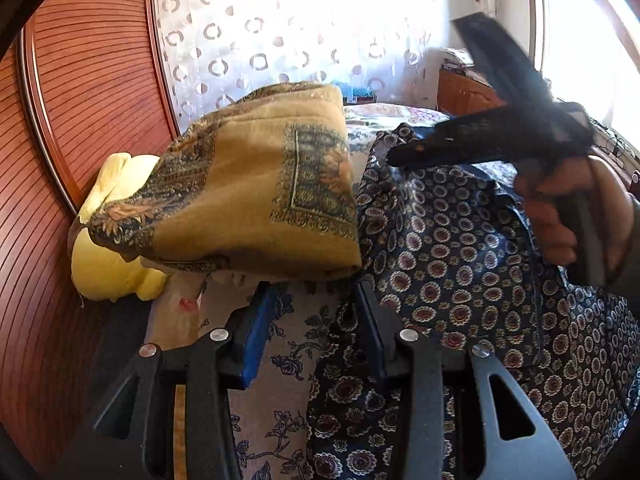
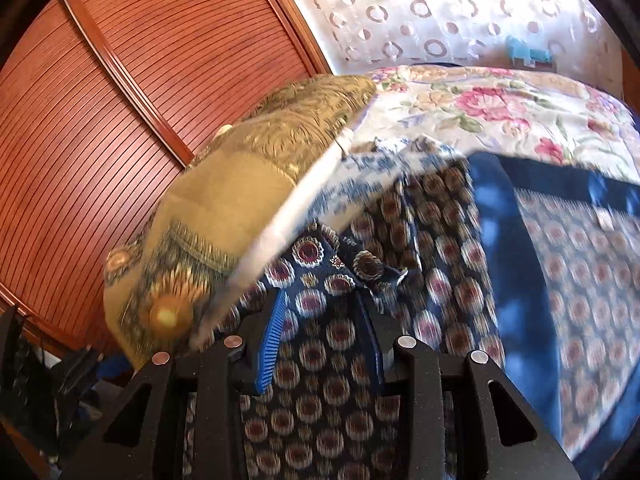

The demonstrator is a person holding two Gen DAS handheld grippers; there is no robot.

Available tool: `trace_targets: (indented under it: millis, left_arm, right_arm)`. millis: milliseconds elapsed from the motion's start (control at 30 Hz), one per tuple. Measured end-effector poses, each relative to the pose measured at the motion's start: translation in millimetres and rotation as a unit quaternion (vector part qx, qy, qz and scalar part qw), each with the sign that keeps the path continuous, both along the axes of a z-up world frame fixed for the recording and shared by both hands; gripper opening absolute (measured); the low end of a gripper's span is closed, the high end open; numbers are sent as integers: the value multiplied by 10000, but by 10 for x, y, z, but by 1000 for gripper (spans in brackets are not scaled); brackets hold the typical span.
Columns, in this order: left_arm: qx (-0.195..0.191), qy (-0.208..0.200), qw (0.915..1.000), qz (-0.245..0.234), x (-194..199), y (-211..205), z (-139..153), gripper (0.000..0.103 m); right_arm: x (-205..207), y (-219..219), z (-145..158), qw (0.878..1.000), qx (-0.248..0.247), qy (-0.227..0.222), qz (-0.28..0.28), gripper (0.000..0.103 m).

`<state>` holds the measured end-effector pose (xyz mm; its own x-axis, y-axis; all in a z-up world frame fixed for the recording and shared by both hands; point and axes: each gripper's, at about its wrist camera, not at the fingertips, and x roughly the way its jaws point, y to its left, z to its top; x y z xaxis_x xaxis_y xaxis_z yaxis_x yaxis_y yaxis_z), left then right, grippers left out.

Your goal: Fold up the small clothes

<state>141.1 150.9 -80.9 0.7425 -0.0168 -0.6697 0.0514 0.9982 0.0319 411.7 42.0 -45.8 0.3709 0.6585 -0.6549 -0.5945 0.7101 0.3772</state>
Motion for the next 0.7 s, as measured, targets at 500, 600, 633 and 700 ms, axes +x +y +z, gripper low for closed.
trace_targets:
  millis: [500,600,633,700]
  left_arm:
    - [141,-328,9942,-1016,411,-840,373,82]
    - [229,-241,9937,-1068,642,-919,358,82]
    - [194,-171,9939,-1071,728,-912,352,82]
    - [142,-28,9941,-1073,918,-871,334,81]
  right_arm:
    - [-387,-1148,408,9941,-390,-1012,-95,38]
    - [-543,-1660,408,9904,-593,-1189,-382,38]
    - [-581,-1832,397,9887,-691,-1226,-508,38]
    - [-680,-2195,355,9851,-874,-1247,-802,38]
